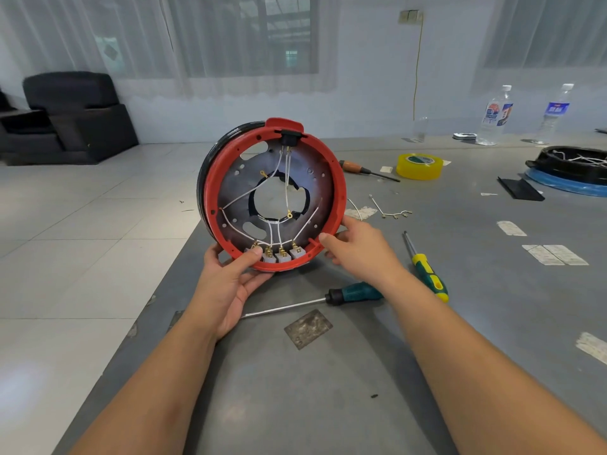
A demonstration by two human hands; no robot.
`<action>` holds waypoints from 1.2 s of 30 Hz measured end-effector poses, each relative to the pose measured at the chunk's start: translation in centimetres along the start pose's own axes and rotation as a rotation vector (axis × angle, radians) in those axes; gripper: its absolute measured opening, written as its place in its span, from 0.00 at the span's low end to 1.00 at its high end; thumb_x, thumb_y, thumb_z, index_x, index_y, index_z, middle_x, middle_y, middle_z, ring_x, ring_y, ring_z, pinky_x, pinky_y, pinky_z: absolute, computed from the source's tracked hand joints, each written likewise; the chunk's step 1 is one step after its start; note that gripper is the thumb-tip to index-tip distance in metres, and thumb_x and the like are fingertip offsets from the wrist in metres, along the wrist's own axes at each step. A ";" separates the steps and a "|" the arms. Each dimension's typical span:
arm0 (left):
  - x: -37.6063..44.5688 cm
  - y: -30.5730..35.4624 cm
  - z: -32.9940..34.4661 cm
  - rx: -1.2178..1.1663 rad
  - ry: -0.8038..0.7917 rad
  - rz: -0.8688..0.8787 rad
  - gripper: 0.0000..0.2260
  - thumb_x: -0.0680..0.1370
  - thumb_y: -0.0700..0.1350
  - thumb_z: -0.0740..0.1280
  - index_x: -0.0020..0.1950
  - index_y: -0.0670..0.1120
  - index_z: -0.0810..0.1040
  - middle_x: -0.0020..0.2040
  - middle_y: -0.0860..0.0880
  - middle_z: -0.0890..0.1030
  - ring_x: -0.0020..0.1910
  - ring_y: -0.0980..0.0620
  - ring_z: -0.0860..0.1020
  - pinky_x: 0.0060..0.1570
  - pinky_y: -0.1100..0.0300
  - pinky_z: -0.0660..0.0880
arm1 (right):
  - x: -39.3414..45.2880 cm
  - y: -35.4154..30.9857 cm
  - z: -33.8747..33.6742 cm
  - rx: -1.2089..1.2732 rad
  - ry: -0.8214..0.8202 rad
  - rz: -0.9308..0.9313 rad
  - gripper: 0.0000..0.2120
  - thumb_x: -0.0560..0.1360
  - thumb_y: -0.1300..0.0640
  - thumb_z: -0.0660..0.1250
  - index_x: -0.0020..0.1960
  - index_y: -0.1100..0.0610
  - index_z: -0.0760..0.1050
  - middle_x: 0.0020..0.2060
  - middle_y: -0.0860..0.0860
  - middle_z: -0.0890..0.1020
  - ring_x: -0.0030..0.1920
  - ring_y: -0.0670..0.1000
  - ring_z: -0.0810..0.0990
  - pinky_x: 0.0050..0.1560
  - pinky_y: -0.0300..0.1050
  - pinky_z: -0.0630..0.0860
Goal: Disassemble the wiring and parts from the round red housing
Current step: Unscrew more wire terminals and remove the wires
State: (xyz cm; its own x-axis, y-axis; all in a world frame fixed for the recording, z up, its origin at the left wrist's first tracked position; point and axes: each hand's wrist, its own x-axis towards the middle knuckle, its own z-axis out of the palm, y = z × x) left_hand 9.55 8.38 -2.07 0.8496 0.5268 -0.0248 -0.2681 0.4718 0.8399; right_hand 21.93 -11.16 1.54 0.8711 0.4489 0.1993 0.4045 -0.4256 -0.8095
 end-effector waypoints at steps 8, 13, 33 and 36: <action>0.6 -0.2 -0.2 0.017 0.042 0.024 0.24 0.78 0.34 0.74 0.68 0.47 0.67 0.51 0.43 0.89 0.53 0.40 0.88 0.48 0.46 0.86 | -1.9 0.3 -5.6 -0.491 -0.539 -0.015 0.19 0.69 0.34 0.75 0.55 0.42 0.82 0.52 0.39 0.81 0.56 0.43 0.78 0.55 0.40 0.74; 0.6 -0.2 -0.1 0.016 0.046 0.034 0.24 0.78 0.34 0.74 0.68 0.48 0.67 0.51 0.42 0.89 0.53 0.39 0.88 0.48 0.46 0.86 | -2.6 1.8 -4.8 -0.548 -0.524 -0.104 0.15 0.70 0.44 0.78 0.55 0.41 0.81 0.51 0.40 0.77 0.53 0.45 0.77 0.56 0.42 0.74; 0.4 0.0 -0.2 -0.030 0.052 0.016 0.23 0.79 0.34 0.73 0.68 0.50 0.68 0.55 0.40 0.87 0.55 0.38 0.87 0.50 0.45 0.86 | -3.5 1.2 -1.6 0.821 0.008 0.166 0.33 0.59 0.54 0.84 0.61 0.54 0.76 0.55 0.59 0.84 0.46 0.51 0.85 0.47 0.42 0.81; 0.4 -0.1 -0.1 -0.028 0.062 0.017 0.23 0.78 0.34 0.73 0.67 0.50 0.68 0.59 0.38 0.85 0.55 0.38 0.87 0.50 0.45 0.86 | -4.0 1.0 -0.2 0.959 -0.062 0.188 0.31 0.69 0.60 0.80 0.67 0.55 0.69 0.60 0.62 0.82 0.54 0.57 0.86 0.53 0.53 0.84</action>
State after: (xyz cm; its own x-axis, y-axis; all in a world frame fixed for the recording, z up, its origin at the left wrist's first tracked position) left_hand 9.87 8.58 -2.17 0.8152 0.5774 -0.0447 -0.2957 0.4814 0.8251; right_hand 18.92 -13.59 0.04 0.8707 0.4917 0.0140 -0.1617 0.3129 -0.9359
